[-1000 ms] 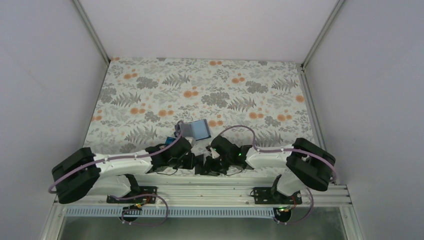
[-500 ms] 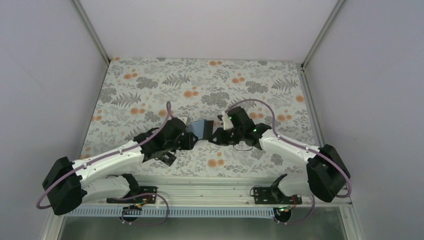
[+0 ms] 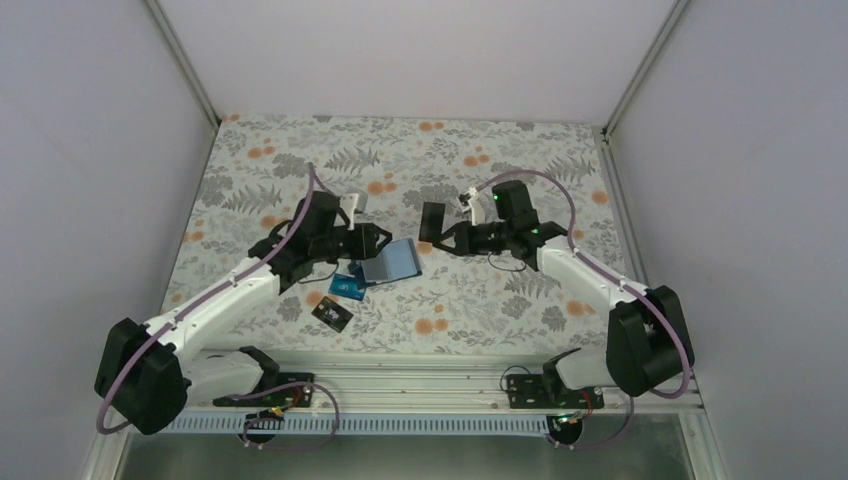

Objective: Put the credit cards into the card holder

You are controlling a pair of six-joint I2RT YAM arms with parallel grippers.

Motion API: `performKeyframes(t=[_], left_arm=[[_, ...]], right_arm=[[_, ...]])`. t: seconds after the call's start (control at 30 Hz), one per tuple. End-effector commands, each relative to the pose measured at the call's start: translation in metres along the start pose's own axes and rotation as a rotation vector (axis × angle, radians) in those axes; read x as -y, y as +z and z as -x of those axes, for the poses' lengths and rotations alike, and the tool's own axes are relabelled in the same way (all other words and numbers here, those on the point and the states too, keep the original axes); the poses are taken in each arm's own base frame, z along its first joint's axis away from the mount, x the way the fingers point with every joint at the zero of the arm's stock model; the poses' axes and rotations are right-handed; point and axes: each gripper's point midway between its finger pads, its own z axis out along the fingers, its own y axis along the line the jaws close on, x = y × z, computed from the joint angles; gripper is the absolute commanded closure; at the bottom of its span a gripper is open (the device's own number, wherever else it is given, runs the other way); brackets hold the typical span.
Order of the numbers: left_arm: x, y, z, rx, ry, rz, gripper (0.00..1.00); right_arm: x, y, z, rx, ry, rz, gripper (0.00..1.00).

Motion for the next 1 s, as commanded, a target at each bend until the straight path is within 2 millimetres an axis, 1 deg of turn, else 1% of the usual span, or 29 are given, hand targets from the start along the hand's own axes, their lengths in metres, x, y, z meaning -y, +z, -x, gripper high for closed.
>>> performKeyframes(t=[0.0,0.17,0.27,0.37,0.53,0.67,0.83,0.97], left_arm=[[0.033,-0.010,0.021,0.028,0.075,-0.206,0.60],[0.046,-0.020,0.031,0.056,0.102,-0.330,0.60],[0.053,-0.030,0.036,0.080,0.130,-0.379,0.60],[0.060,-0.041,0.039,0.099,0.163,-0.430,0.60],[0.073,-0.056,0.037,0.113,0.206,-0.513,0.60],[0.082,-0.066,0.036,0.125,0.238,-0.559,0.61],[0.085,-0.067,0.034,0.114,0.243,-0.583,0.64],[0.087,-0.068,0.031,0.107,0.243,-0.603,0.66]], right_arm=[[-0.034,-0.009,0.015,0.003,-0.127,0.162,0.96],[-0.070,-0.019,0.016,-0.018,-0.196,0.337,0.96],[-0.083,-0.025,0.016,-0.028,-0.237,0.390,0.96],[-0.095,-0.031,0.012,-0.048,-0.275,0.446,0.96],[-0.110,-0.034,0.000,-0.078,-0.312,0.503,0.96],[-0.120,-0.035,-0.005,-0.093,-0.344,0.530,0.96],[-0.130,-0.035,-0.010,-0.107,-0.375,0.553,0.96],[-0.132,-0.033,-0.012,-0.117,-0.382,0.558,0.96]])
